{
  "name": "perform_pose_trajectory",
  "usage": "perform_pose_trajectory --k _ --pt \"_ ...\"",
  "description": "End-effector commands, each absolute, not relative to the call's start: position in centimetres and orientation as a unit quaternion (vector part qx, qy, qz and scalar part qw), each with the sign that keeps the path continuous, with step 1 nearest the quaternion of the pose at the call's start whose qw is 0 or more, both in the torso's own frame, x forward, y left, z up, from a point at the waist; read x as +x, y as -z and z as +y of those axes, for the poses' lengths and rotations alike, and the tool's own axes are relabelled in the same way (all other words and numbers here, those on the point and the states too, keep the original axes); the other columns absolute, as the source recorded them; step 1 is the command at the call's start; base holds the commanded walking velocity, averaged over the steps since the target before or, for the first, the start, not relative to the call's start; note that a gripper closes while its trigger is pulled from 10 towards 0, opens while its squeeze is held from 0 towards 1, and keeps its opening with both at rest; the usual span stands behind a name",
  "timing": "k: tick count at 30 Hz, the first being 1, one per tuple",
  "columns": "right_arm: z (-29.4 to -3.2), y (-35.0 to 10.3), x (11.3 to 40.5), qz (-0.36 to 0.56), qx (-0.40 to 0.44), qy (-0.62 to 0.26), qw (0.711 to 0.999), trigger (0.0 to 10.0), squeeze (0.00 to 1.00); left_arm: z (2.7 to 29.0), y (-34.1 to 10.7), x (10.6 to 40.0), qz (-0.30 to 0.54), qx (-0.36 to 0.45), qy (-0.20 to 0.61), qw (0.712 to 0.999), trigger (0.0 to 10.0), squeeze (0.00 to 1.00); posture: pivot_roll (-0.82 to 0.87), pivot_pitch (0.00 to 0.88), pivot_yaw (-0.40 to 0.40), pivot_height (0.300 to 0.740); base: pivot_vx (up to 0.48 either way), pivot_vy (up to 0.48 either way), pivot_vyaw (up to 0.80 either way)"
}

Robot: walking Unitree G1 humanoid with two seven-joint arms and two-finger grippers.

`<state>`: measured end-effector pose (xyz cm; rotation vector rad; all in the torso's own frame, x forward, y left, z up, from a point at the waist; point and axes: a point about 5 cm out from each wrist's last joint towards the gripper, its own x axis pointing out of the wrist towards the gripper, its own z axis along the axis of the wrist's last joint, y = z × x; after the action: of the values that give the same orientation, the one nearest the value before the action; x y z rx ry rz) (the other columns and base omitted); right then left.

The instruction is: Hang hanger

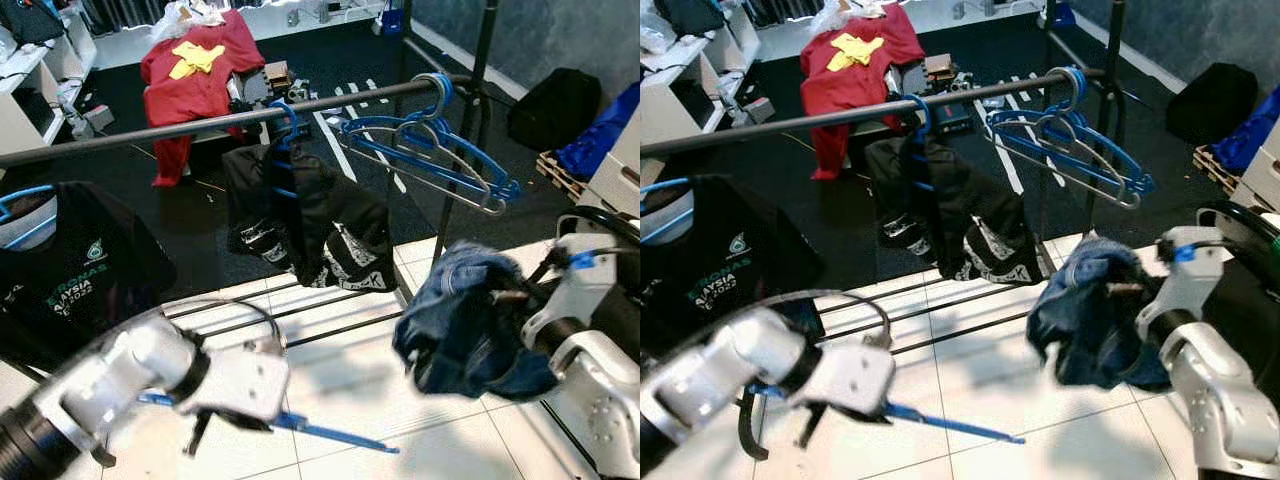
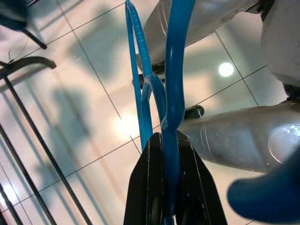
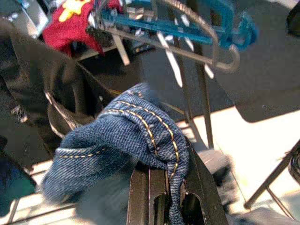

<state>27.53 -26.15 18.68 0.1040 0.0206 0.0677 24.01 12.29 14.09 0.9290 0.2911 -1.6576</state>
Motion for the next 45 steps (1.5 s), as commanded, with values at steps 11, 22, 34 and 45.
perform_pose_trajectory --k 11,22,34,45 --pt "-24.5 -20.7 28.2 -0.019 0.027 -0.067 0.997 0.0 0.00 6.8 -10.9 24.5 0.127 0.356 0.629 0.679 10.0 0.00 -0.11 0.136 0.109 0.740 0.000 0.000 0.00" --pt "-25.5 -14.4 26.1 0.122 -0.056 -0.055 0.989 10.0 0.00 13.5 -10.5 30.6 0.182 0.206 0.376 0.885 10.0 0.00 -0.11 0.142 0.108 0.740 0.000 0.000 0.00" --pt "-20.1 -10.3 21.9 0.119 0.019 -0.120 0.985 10.0 0.00 16.2 -8.0 28.1 0.161 -0.004 0.119 0.980 10.0 0.00 -0.11 0.158 0.085 0.740 0.000 0.000 0.69" --pt "-16.8 -10.8 18.8 0.098 0.077 -0.146 0.981 10.0 0.00 15.1 -8.6 25.1 0.131 -0.080 0.078 0.985 10.0 0.00 -0.09 0.148 0.058 0.740 -0.073 0.000 0.77"
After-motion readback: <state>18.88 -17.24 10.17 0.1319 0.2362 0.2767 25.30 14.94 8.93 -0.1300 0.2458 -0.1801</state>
